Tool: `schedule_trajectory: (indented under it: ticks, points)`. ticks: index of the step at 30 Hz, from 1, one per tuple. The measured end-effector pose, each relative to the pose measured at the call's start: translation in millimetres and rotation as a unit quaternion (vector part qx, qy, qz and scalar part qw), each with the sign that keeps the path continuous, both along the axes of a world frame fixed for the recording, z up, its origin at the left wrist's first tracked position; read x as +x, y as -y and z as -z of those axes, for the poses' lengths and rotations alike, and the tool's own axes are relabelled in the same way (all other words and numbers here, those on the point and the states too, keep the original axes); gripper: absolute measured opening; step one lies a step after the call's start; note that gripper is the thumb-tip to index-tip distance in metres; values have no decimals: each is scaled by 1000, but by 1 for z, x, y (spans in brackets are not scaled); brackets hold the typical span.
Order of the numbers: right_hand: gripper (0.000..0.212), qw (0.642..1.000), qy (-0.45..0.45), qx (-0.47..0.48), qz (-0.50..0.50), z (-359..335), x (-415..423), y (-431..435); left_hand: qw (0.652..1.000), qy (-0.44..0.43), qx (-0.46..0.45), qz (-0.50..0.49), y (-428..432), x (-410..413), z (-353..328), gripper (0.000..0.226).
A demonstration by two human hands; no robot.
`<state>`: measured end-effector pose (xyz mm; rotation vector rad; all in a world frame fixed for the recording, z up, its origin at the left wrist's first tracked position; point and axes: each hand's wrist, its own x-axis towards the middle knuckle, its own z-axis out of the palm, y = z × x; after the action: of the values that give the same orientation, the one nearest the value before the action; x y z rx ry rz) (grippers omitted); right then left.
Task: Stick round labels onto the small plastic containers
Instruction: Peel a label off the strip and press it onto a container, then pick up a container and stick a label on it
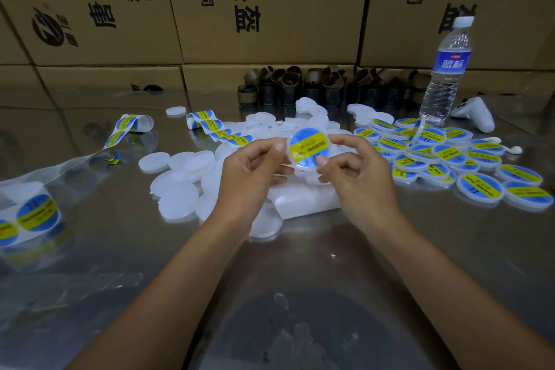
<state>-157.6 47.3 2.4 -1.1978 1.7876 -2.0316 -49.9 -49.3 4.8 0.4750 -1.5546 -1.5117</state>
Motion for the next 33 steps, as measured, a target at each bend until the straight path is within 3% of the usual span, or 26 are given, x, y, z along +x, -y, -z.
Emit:
schedule_trajectory:
  ticks: [5,11,16,19,25,33]
  points:
    - [15,988,78,-19,131,0,-35,-7,1000,6,-5,-30,6,4,0,15]
    - [19,918,249,-22,308,11,-72,-21,995,64,-25,-67,12,5,4,17]
    - [19,900,297,-14,318,14,-83,-20,983,122,-86,-105,15,6,9,25]
    - [33,895,321,-7,310,13,-83,-18,973,152,-102,-138,20,7,11,26]
    - [34,904,285,21,319,16,-84,-17,944,249,-168,-132,25,12,13,21]
    - [17,931,199,18,307,17,-76,-13,888,372,-269,19,22,29,13,31]
